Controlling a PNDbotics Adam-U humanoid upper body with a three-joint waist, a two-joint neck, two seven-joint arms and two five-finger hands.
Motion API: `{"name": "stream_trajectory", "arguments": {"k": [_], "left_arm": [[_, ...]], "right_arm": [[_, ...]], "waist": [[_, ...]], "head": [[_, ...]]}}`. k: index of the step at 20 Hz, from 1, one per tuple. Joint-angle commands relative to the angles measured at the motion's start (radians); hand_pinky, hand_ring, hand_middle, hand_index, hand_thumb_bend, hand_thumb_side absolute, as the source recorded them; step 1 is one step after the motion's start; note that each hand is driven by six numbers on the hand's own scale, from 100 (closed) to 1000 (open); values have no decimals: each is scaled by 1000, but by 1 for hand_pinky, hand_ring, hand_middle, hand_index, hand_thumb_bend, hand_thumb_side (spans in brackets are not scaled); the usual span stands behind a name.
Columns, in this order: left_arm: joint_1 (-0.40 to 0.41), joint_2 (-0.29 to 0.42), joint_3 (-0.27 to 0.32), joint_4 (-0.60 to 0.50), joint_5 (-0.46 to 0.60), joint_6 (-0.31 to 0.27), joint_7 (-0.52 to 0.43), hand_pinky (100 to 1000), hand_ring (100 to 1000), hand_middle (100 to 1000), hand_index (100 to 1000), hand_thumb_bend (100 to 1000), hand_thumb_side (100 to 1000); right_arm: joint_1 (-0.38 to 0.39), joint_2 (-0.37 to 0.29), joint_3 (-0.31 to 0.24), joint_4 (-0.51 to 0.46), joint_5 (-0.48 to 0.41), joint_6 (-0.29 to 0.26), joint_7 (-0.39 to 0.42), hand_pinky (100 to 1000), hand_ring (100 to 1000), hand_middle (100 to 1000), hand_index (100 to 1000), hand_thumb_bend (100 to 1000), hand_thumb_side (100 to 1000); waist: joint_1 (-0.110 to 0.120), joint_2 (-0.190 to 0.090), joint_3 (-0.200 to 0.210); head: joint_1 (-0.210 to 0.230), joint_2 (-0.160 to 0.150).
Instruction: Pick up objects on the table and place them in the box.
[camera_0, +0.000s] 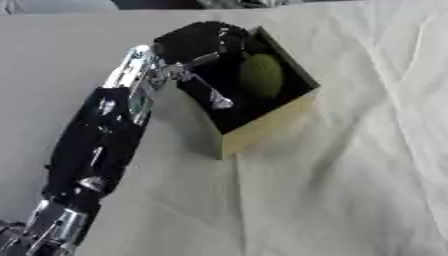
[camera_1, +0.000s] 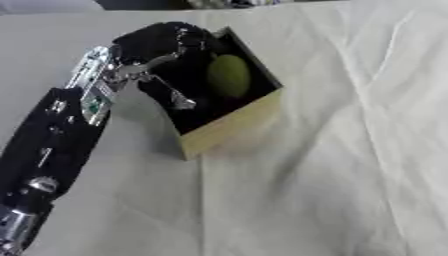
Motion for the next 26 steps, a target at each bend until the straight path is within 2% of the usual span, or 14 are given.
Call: {"name": "stream_trajectory", "arguments": {"k": [1,4,7,10,13,17,22,23,24,26], "left_arm": [[-15,13,20,-19,12,12,35,797,804,748,901,466,498],[-14,20,35,-45,48,29,69,770,778,715,878,437,445],[-10,25,51,-75,92,56,104,727,740,664,843,304,316],[-3,41,72,-125,137,89,147,703,710,624,810,255,231],[12,65,95,-203,187,111,196,683,681,591,782,230,188],[44,99,128,-308,252,139,262,682,673,582,769,240,159],[139,213,170,-432,329,181,338,679,673,581,762,262,146],[163,238,186,-456,344,196,353,673,665,574,755,100,298],[188,263,205,-479,359,210,368,668,658,567,749,241,158],[238,313,250,-518,390,241,399,663,650,560,745,214,176]], "right_arm": [[-10,-8,-7,-21,-4,1,-3,833,826,650,749,100,340],[-9,-11,-12,-21,-2,-2,-11,832,823,651,748,100,337],[-11,-16,-19,-21,0,-5,-28,830,820,652,748,100,329],[-8,-22,-30,-21,4,-7,-50,831,821,653,747,100,336],[3,-30,-39,-21,13,0,-76,834,826,650,746,100,348],[15,-40,-34,-21,28,6,-75,833,826,649,746,100,344],[28,-56,-41,-21,40,9,-77,833,825,648,746,100,339],[29,-59,-44,-21,43,9,-79,833,825,648,745,100,333],[30,-61,-46,-21,45,8,-81,833,825,647,745,100,343],[31,-63,-51,-21,50,7,-87,833,825,647,745,100,344]], "waist": [[-5,-26,2],[-5,-26,3],[-5,-28,4],[-2,-29,8],[3,-31,15],[7,-34,30],[12,-37,58],[13,-35,62],[12,-33,67],[9,-27,71]], "head": [[-1,-10],[-3,-8],[-4,-8],[-9,-6],[-19,-2],[-31,6],[-69,3],[-75,1],[-82,-4],[-90,-11]]}}
